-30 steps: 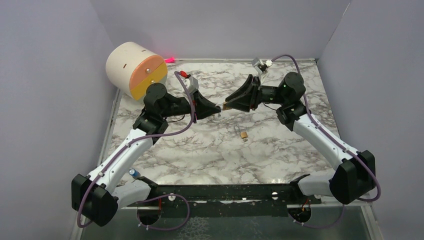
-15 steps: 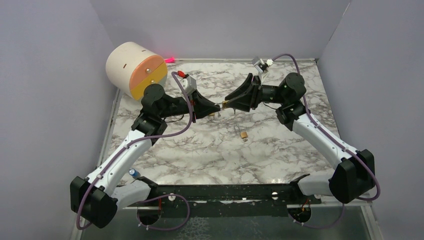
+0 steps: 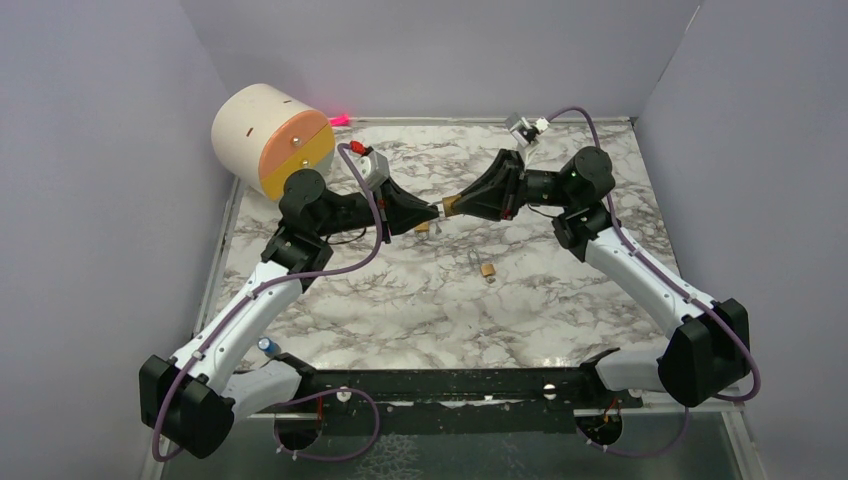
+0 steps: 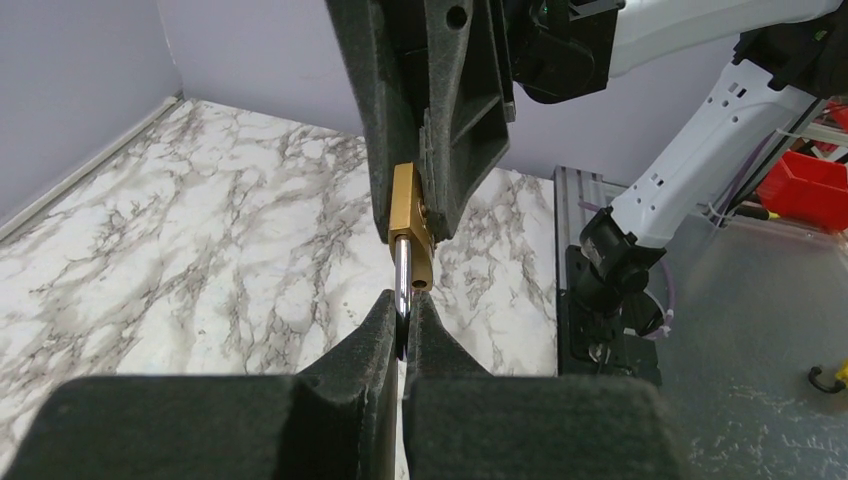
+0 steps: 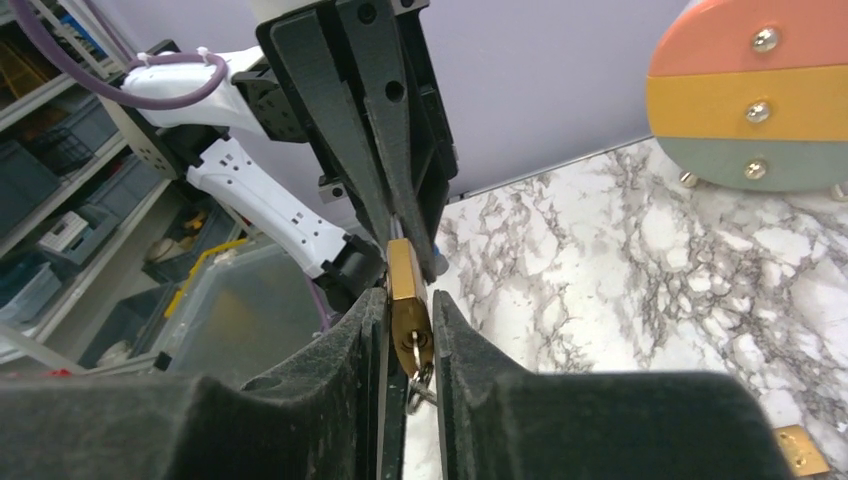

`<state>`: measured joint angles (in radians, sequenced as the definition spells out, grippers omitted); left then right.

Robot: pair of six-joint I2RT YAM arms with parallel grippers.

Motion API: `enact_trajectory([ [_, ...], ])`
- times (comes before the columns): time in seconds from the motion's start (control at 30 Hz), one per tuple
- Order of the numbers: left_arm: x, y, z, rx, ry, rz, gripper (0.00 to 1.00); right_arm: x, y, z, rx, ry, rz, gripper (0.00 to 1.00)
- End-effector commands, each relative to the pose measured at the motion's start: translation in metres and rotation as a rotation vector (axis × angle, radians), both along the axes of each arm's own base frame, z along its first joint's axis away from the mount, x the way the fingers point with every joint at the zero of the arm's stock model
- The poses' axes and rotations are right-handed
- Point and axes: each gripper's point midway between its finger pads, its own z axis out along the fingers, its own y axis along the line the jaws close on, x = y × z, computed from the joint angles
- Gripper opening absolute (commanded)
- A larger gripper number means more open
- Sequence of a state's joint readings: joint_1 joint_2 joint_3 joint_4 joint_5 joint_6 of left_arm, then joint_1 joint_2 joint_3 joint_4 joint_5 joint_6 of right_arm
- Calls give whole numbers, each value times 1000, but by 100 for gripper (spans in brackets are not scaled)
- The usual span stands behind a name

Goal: Lock with the key
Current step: Lock the lock.

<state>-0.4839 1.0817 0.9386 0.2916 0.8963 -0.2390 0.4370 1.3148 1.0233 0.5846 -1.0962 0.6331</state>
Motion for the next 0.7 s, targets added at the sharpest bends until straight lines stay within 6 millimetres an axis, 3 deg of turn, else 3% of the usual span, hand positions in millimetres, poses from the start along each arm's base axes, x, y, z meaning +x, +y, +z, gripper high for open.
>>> enact_trajectory([
  [0.0, 2, 2, 5, -22, -38, 12, 0, -10, -2, 7, 20, -36, 39, 17],
  [0.07, 3, 2, 3, -17, -42, 14, 0, -12, -2, 9, 25, -40, 47, 2],
  [0.27, 5, 1, 2, -15, -43, 14, 0, -14, -2, 15, 45, -25, 54, 1],
  [0.3, 5, 2, 4, -18, -45, 18, 5, -13, -2, 15, 45, -21, 51, 1],
  [0.37, 3, 4, 7, -24, -56, 24, 23, -12, -2, 14, 44, -14, 45, 1],
  [0.43, 0, 6, 10, -29, -71, 25, 31, -12, -2, 13, 42, -7, 40, 1],
  [0.67, -6, 16, 19, -40, -104, 34, 36, -11, -2, 14, 38, -6, 40, 1],
])
